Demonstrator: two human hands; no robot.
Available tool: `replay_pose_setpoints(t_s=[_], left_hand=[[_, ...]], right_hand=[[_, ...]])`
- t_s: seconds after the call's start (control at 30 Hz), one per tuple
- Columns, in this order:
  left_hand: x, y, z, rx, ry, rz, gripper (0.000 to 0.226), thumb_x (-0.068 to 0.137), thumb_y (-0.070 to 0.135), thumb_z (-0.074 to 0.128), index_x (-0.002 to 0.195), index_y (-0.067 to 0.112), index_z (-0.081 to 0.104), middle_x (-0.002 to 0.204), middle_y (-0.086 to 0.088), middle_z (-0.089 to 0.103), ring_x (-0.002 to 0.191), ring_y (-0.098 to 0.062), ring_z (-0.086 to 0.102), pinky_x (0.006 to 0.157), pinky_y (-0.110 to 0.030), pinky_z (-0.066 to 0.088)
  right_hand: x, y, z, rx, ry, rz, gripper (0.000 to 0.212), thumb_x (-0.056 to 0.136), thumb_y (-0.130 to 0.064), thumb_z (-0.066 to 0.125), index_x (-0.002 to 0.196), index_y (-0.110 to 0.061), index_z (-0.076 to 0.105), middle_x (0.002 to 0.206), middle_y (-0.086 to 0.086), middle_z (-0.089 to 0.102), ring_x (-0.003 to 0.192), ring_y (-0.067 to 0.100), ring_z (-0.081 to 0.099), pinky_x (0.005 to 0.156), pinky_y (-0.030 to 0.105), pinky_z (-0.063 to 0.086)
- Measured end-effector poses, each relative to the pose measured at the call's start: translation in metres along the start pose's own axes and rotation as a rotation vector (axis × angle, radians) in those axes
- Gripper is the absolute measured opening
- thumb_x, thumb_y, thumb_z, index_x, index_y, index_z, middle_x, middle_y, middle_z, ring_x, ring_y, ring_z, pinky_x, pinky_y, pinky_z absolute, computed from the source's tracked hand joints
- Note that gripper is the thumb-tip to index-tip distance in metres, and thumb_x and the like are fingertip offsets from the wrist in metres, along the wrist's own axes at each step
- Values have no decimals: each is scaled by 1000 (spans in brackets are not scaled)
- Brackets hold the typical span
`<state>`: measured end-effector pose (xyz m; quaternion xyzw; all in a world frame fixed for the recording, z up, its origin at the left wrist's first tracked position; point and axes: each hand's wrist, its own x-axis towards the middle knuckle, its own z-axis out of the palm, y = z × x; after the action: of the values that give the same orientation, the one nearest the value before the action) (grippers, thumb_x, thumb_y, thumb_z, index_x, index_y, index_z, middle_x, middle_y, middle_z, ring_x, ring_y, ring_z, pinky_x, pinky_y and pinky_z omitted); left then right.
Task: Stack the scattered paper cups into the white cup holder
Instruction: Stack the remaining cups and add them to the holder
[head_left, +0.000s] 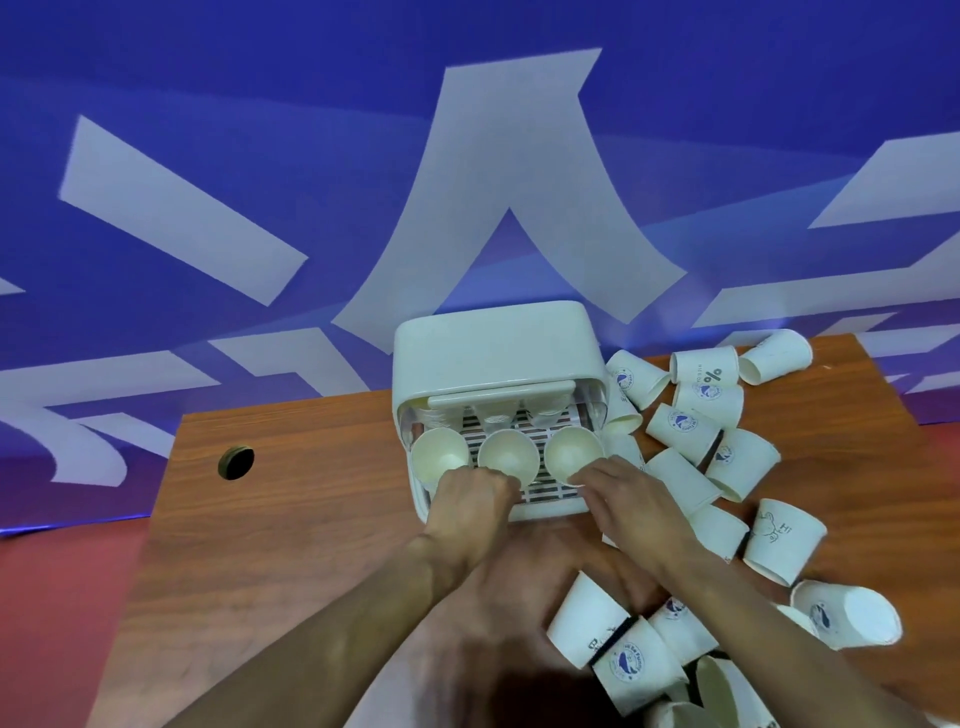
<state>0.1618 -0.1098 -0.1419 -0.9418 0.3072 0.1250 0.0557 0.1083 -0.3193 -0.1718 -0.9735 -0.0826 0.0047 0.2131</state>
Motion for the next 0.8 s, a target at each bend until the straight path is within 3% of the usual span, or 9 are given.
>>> replay_pose_setpoints(t_s=[0.13, 0.33, 0.43, 0.53, 0.7, 0.8], left_hand=[[17, 7, 13, -11, -96, -99, 22, 80, 1, 55, 86, 21, 63, 85, -5, 68, 77, -31, 63, 57, -30, 33], [30, 11, 29, -80, -99, -159, 23, 78, -1, 54, 87, 19, 63, 86, -6, 68, 77, -29, 63, 56, -32, 36], [33, 15, 33, -103, -102, -176, 21, 84, 3, 53, 92, 18, 65, 90, -7, 69, 82, -31, 65, 59, -33, 36], [33, 17, 36, -109, -106, -193, 19, 87, 6, 54, 95, 20, 65, 93, -6, 70, 86, -30, 65, 61, -33, 38], [34, 15, 39, -168, -65, -199, 11, 95, 22, 53, 96, 19, 64, 94, -7, 70, 86, -30, 66, 66, -35, 47], [30, 14, 37, -184, -7, -169, 15, 95, 28, 53, 105, 21, 60, 98, -4, 69, 85, -29, 66, 65, -35, 47]], right_hand=[[11, 9, 17, 46, -57, 37, 23, 99, -18, 53, 114, -13, 70, 110, 1, 67, 107, 20, 59, 81, 39, 51], [23, 24, 33, 20, -133, 66, 21, 97, -21, 54, 113, -19, 69, 109, -2, 67, 107, 19, 59, 76, 36, 51], [23, 27, 35, 0, -93, 72, 15, 92, -19, 61, 103, -21, 71, 98, -5, 69, 99, 18, 62, 65, 31, 47], [22, 28, 37, -20, -78, 55, 14, 92, -21, 61, 100, -23, 71, 95, -6, 69, 96, 16, 63, 64, 29, 47], [22, 28, 35, -2, -120, -6, 26, 92, -22, 61, 117, -25, 67, 111, -7, 67, 103, 16, 62, 71, 32, 52], [15, 28, 27, 55, -23, -8, 38, 88, -18, 67, 126, -21, 63, 128, -7, 60, 92, 14, 66, 68, 30, 53]])
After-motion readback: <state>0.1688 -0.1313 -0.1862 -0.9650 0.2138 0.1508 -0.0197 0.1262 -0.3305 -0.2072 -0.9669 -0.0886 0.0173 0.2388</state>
